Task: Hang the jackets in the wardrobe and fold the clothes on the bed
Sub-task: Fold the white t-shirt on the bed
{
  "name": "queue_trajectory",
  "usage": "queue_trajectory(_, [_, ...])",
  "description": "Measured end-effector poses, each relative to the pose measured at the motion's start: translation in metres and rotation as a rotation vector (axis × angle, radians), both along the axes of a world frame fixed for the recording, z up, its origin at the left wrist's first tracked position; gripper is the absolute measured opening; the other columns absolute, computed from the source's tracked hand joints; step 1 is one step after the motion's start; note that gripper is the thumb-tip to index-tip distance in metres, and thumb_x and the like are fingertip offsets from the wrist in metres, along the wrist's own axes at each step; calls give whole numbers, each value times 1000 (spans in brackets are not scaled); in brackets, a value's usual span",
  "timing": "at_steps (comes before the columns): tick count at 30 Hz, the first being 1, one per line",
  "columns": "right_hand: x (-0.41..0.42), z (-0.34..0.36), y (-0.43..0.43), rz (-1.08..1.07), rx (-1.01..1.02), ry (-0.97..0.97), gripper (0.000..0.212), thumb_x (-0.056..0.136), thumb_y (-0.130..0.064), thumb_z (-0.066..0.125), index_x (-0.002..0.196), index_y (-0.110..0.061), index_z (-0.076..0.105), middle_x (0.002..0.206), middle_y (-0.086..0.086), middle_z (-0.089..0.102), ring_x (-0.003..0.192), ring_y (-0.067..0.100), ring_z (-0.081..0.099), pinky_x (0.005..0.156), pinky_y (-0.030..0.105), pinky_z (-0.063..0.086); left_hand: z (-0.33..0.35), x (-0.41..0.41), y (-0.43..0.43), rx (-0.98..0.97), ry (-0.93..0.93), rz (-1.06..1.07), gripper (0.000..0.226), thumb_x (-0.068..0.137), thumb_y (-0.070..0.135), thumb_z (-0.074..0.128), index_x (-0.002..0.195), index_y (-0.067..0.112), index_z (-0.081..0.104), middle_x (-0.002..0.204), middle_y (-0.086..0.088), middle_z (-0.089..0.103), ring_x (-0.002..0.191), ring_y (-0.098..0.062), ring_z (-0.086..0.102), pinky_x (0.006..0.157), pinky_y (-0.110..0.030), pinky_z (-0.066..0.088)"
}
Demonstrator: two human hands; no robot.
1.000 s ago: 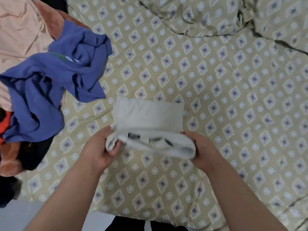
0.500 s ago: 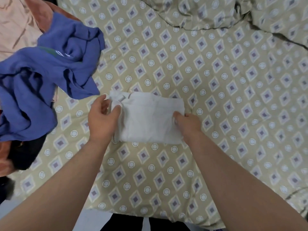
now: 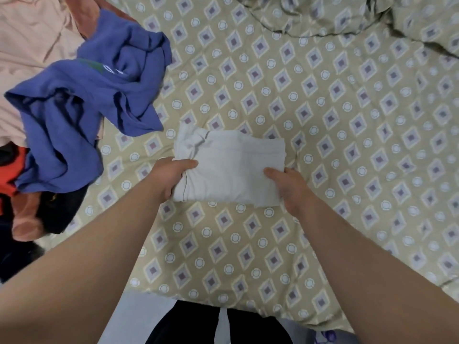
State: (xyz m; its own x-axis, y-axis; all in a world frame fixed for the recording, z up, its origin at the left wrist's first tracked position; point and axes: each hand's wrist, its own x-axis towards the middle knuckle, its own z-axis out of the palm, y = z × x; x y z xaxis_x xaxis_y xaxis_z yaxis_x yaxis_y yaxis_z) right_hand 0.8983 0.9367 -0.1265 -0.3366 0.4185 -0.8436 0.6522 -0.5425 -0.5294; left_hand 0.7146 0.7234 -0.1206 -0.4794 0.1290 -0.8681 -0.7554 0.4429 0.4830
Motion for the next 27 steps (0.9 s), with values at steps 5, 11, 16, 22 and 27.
queue_trajectory(5, [1,55,-17,3,113,6,9,89,-22,66,97,-23,68,103,0,72,95,27,68,83,43,56,41,12,-16,50,76,36,23,79,11,80,99,12,70,90,-3,78,80,-22,75,63,-29,57])
queue_trajectory(11, [-7,159,-28,97,235,115,14,88,-18,65,90,-31,69,88,-11,75,80,14,72,69,34,55,127,12,-51,131,152,71,28,80,13,79,106,13,69,97,-5,77,85,-26,75,73,-37,57])
queue_trajectory(16, [-35,256,-49,160,327,215,15,89,-19,65,99,-30,69,95,-10,74,90,17,69,73,35,54,222,4,-83,209,273,132,23,82,14,77,104,13,72,96,-4,78,85,-26,75,71,-37,56])
queue_trajectory(22, [-70,372,-74,279,380,429,11,95,-31,63,94,-27,73,90,-13,76,78,8,73,63,28,54,336,11,-134,296,443,337,12,88,18,72,97,11,75,97,-10,77,87,-30,75,75,-40,55])
queue_trajectory(27, [-95,453,-121,451,357,613,14,96,-26,63,92,-20,75,89,-7,78,80,10,74,62,27,54,426,42,-187,337,593,614,13,90,21,69,89,12,78,94,-11,77,82,-27,75,58,-31,58])
